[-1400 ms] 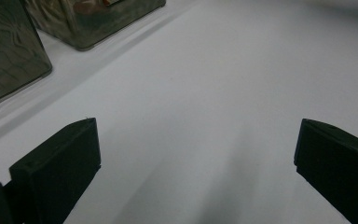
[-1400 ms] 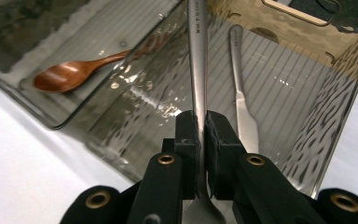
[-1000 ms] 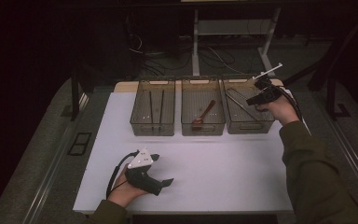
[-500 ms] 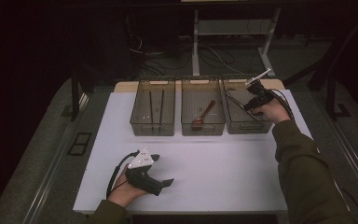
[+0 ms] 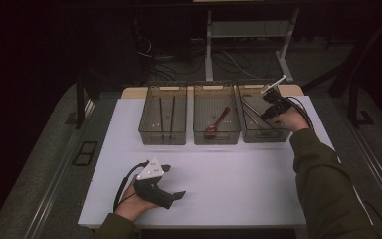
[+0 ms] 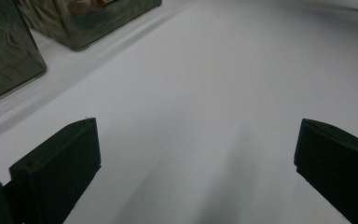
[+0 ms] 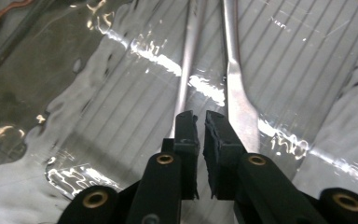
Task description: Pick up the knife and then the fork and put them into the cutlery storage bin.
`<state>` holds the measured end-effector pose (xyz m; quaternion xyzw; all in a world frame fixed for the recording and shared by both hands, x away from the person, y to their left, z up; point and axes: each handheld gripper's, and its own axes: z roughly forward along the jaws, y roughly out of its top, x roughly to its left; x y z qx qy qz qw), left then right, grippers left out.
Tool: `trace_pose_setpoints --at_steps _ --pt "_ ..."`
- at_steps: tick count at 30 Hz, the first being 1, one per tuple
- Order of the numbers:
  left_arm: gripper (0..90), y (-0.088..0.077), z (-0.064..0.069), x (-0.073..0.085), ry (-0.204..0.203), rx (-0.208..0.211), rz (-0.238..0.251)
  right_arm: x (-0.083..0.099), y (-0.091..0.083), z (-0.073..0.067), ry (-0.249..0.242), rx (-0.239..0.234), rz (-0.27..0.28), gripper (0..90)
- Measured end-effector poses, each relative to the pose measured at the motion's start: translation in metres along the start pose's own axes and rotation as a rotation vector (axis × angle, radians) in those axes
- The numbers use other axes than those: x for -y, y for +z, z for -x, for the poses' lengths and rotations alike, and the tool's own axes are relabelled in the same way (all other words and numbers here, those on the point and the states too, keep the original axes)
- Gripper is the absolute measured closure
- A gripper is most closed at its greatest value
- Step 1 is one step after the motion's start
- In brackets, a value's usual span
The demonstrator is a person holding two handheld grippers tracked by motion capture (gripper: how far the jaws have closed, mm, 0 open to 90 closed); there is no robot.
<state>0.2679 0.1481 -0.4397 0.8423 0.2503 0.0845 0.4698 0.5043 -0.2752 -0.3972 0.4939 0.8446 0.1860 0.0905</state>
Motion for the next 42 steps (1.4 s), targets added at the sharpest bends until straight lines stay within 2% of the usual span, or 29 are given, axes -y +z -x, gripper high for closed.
trace_pose_setpoints --at_steps 5,8,13,16,24,32,42 --pt "0.0 0.0 0.0 0.0 0.0 -0.001 -0.001 0.003 -0.006 0.004 0.021 -0.028 0.043 65.8" --pt "0.0 0.0 0.0 0.0 0.001 -0.001 0.0 0.005 -0.013 0.006 0.048 -0.074 0.091 56.2" --pt "0.0 0.0 0.0 0.0 -0.002 -0.004 0.002 0.011 -0.024 0.007 0.055 -0.086 0.175 45.8" --pt "0.0 -0.001 -0.001 0.0 -0.003 -0.007 0.002 0.015 -0.03 0.008 0.067 -0.114 0.232 40.4" --pt "0.0 -0.002 -0.001 0.0 -0.002 -0.004 -0.001 0.02 -0.042 0.0 0.045 -0.167 0.309 29.8" --pt "0.0 -0.002 -0.003 0.001 -0.001 -0.002 -0.001 0.028 -0.053 -0.003 0.053 -0.184 0.389 25.1" --pt "0.0 -0.006 -0.007 0.002 -0.012 -0.007 0.012 0.047 -0.065 -0.012 0.017 -0.18 0.465 18.4"
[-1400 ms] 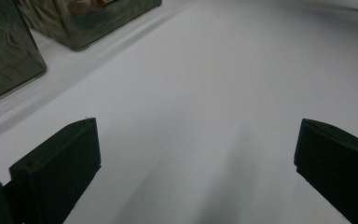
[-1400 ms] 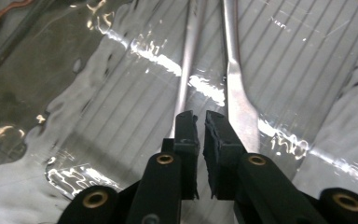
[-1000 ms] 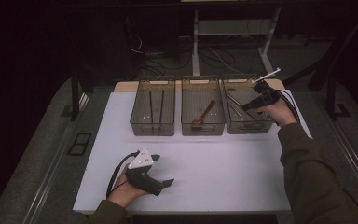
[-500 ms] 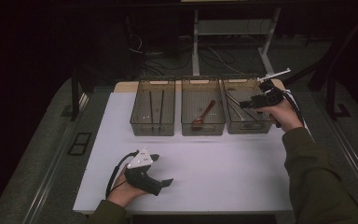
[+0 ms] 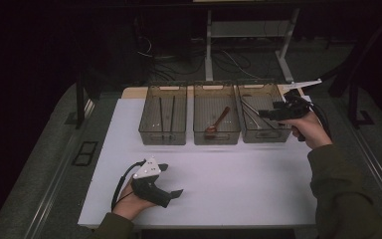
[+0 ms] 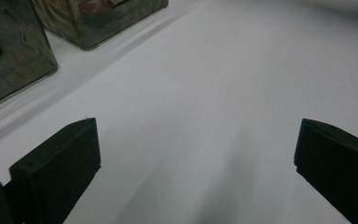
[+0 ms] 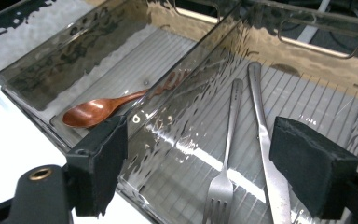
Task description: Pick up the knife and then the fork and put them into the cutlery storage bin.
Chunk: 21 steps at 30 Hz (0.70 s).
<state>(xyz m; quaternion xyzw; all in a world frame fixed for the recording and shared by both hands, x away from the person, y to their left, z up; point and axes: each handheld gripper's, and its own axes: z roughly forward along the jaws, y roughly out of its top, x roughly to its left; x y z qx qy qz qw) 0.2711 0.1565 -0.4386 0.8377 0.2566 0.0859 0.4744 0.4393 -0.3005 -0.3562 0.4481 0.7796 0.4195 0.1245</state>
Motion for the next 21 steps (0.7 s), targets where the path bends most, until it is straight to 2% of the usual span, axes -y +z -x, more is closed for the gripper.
trace_pose_setpoints --at_steps 10,21 --pt "0.0 -0.001 -0.001 0.0 -0.014 -0.005 0.01 0.015 -0.015 -0.015 -0.053 0.007 0.064 16.5" --pt "0.0 -0.001 -0.001 0.0 -0.007 -0.004 0.008 0.034 -0.023 -0.031 -0.076 -0.005 0.099 14.4"
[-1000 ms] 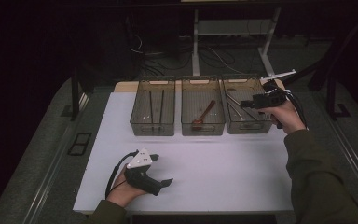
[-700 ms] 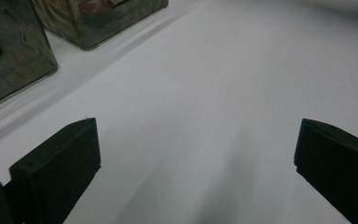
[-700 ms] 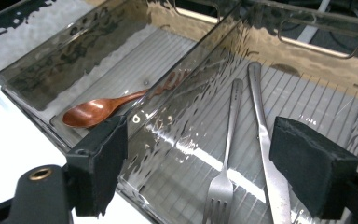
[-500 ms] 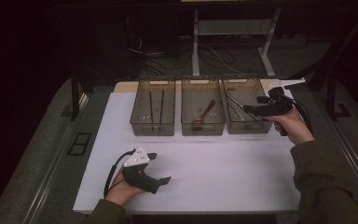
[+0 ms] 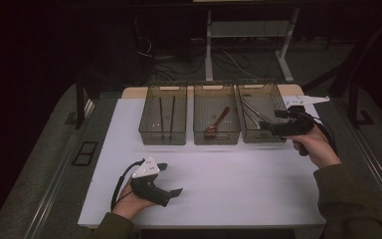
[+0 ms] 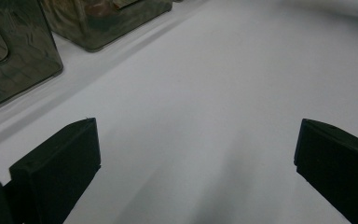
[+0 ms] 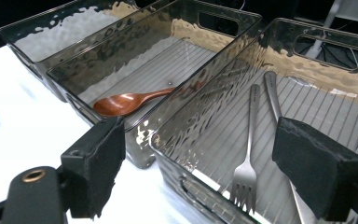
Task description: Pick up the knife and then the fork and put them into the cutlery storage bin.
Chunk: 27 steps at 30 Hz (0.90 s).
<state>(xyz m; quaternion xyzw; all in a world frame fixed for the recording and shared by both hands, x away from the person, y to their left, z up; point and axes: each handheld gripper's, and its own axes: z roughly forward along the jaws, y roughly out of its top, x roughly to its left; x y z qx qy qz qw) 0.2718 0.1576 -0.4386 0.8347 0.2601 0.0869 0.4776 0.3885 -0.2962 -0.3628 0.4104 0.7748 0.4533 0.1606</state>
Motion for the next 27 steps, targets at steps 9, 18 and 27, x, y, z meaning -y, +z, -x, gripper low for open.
trace_pose_setpoints --at_steps 9,18,27 --pt "0.0 0.001 0.001 0.0 -0.002 0.001 -0.002 0.017 -0.007 -0.014 -0.027 -0.027 0.009 13.7" --pt "0.0 0.001 0.001 0.0 -0.002 0.001 -0.006 0.037 -0.013 -0.024 -0.044 -0.022 0.015 13.7" --pt "0.0 0.001 0.002 0.0 0.0 0.002 0.0 0.055 -0.018 -0.035 -0.041 -0.035 0.024 13.7"
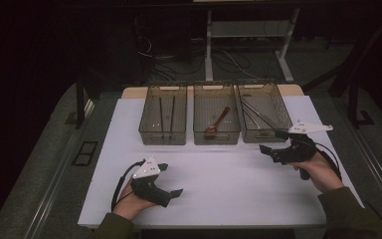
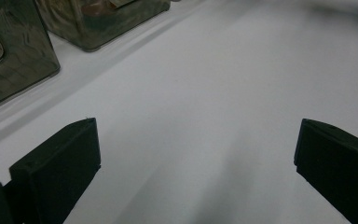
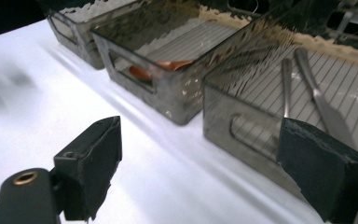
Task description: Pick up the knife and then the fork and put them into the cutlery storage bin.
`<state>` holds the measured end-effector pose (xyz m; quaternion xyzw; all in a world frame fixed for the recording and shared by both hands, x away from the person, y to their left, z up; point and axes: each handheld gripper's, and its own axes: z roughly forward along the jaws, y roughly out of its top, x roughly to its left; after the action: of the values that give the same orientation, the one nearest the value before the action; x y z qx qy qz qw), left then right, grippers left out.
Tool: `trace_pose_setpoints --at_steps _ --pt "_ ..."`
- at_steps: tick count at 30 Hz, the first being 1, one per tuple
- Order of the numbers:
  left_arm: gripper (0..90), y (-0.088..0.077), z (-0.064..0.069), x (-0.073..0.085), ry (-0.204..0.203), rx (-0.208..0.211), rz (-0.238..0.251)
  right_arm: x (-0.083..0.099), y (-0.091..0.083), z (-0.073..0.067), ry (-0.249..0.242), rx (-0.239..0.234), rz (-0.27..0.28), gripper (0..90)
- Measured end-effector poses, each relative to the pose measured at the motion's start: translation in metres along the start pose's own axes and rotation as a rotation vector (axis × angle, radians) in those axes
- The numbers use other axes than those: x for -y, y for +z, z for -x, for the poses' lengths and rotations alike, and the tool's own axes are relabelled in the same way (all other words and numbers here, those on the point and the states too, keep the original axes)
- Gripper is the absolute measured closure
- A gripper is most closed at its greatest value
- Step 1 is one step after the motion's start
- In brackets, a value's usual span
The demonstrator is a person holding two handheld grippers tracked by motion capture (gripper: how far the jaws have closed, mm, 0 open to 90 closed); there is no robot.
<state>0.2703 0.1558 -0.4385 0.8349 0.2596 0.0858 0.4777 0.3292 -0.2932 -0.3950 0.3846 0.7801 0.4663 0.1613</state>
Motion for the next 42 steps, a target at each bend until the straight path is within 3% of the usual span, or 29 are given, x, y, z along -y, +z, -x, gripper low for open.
trace_pose_setpoints --at_steps 28,33,42 --pt "0.0 0.0 0.002 -0.001 0.004 0.007 0.0 0.053 -0.013 -0.036 -0.003 -0.05 -0.004 13.7" --pt "0.0 0.001 0.002 -0.001 0.006 0.008 -0.001 0.064 -0.018 -0.04 0.017 -0.061 0.0 13.7" --pt "0.0 0.0 0.002 -0.001 0.012 0.012 -0.009 0.077 -0.021 -0.039 0.0 -0.052 -0.031 13.7"
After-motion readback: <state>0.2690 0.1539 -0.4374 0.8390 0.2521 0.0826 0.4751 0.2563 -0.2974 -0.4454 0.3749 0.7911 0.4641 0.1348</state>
